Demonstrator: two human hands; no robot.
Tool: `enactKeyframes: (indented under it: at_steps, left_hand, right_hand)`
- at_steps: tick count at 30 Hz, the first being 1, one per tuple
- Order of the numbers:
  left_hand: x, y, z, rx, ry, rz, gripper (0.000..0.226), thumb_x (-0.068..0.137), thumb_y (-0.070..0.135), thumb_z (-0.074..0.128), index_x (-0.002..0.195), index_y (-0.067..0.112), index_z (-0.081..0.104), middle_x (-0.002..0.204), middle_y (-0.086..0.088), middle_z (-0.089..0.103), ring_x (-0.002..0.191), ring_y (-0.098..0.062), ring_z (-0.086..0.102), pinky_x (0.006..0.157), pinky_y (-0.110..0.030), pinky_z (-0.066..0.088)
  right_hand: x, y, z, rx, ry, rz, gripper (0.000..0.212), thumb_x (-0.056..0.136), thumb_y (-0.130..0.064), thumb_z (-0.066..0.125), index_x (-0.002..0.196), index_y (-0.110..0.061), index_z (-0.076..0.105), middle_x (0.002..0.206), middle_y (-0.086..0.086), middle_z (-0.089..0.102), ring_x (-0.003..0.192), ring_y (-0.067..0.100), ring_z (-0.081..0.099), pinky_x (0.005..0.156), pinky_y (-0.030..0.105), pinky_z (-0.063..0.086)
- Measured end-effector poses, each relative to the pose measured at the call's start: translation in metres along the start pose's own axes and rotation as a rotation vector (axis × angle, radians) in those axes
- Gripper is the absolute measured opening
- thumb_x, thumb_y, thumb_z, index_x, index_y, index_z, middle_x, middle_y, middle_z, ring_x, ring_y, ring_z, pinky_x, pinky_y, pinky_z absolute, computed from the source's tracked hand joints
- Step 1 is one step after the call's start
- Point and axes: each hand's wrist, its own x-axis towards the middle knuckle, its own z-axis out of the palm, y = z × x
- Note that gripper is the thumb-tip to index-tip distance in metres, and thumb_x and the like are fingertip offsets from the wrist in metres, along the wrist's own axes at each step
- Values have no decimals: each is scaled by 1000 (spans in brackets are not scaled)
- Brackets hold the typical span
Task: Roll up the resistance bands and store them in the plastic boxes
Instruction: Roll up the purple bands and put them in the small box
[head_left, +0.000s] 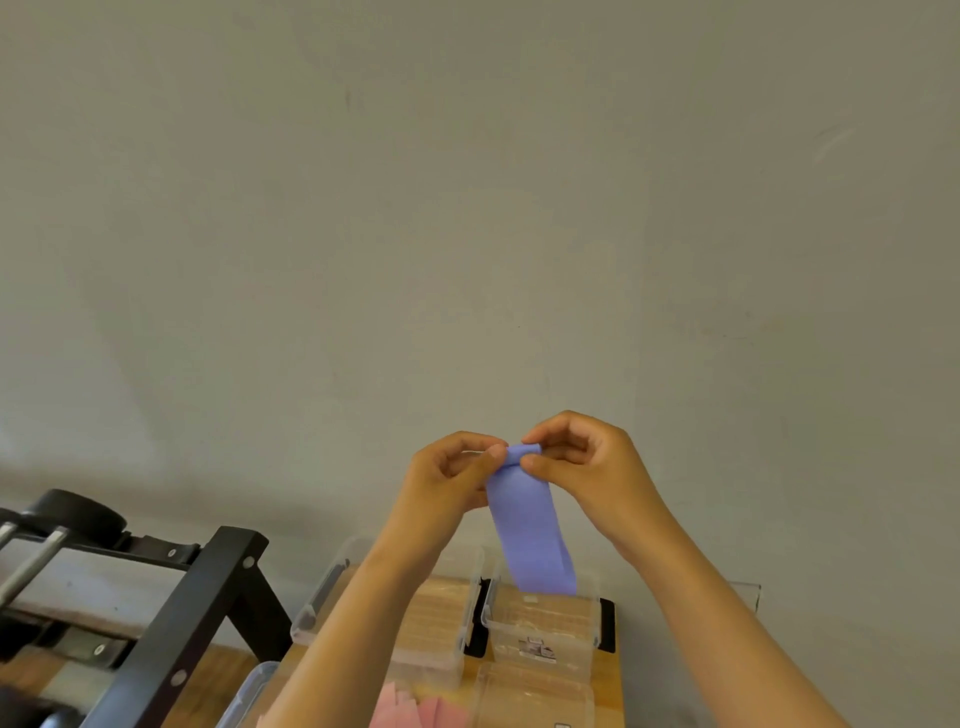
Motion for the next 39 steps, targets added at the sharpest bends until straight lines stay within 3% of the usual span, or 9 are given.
enactKeyframes:
  at_steps: [3, 6, 13, 18, 21, 25, 34, 37, 39]
  left_hand:
    - [3, -2, -1, 62, 75, 17, 6, 86, 6, 67, 92, 6, 68, 84, -6, 74, 82, -19, 70, 67, -23, 53]
    - [4, -4, -2, 73, 115, 27, 13, 83, -1, 69, 88, 12, 69, 82, -3, 73, 80, -16, 70, 68, -22, 53]
    - [1, -6, 3, 20, 37, -30, 14, 91, 13, 62, 97, 2, 67, 85, -11, 73, 82, -21, 70, 70, -28, 56]
    - [2, -7, 3, 73, 118, 4, 8, 84, 5, 70, 91, 7, 69, 84, -6, 73, 80, -16, 69, 69, -23, 53]
    - [2, -9, 5, 67, 148, 24, 11, 81, -1, 70, 90, 7, 69, 86, -5, 72, 80, -14, 69, 69, -22, 52]
    - [1, -11, 10, 55, 162, 44, 14, 82, -5, 68, 94, 2, 68, 90, -11, 72, 82, -15, 69, 70, -21, 52]
    - [2, -8, 16, 63, 192, 54, 14, 84, 3, 68, 96, 10, 71, 93, -5, 74, 84, -10, 70, 69, -17, 51]
    - [3, -7, 16, 113, 185, 81, 16, 83, -1, 69, 92, 12, 70, 92, -4, 73, 81, -9, 69, 68, -16, 51]
    - [3, -6, 14, 152, 175, 105, 18, 81, -3, 70, 90, 12, 70, 90, -3, 73, 81, -10, 70, 68, -16, 51]
  right_hand:
    - [-1, 3, 1, 9, -4, 18, 20, 80, 1, 70, 88, -17, 67, 91, 1, 71, 85, 16, 69, 74, 22, 54]
    - [-1, 7, 3, 19, 10, 69, 17, 82, -11, 74, 94, -21, 66, 93, 3, 71, 86, 16, 70, 77, 27, 56]
    - [-2, 6, 1, 9, -9, 18, 20, 81, 3, 70, 89, -17, 69, 86, -4, 74, 87, 12, 71, 78, 23, 55]
    - [-7, 12, 2, 37, 79, 69, 30, 80, -4, 73, 101, -23, 62, 91, 4, 71, 83, 14, 70, 75, 24, 55]
    - [-11, 16, 6, 88, 183, 73, 25, 79, -5, 74, 95, -18, 61, 86, 4, 71, 79, 13, 70, 70, 23, 55]
    - [-13, 17, 9, 50, 237, 15, 14, 81, -2, 72, 85, -14, 68, 78, -10, 71, 76, 6, 69, 71, 19, 53]
    - [-11, 15, 5, 21, 256, -32, 14, 81, -4, 72, 74, -15, 70, 73, -7, 71, 71, 6, 66, 68, 18, 52]
    - [-10, 14, 3, 92, 226, 22, 8, 84, -7, 70, 85, -15, 67, 78, -3, 72, 76, 13, 69, 70, 27, 56]
    - [-9, 13, 2, 166, 158, 88, 17, 85, -13, 70, 99, -18, 62, 84, 5, 73, 79, 17, 70, 69, 27, 58]
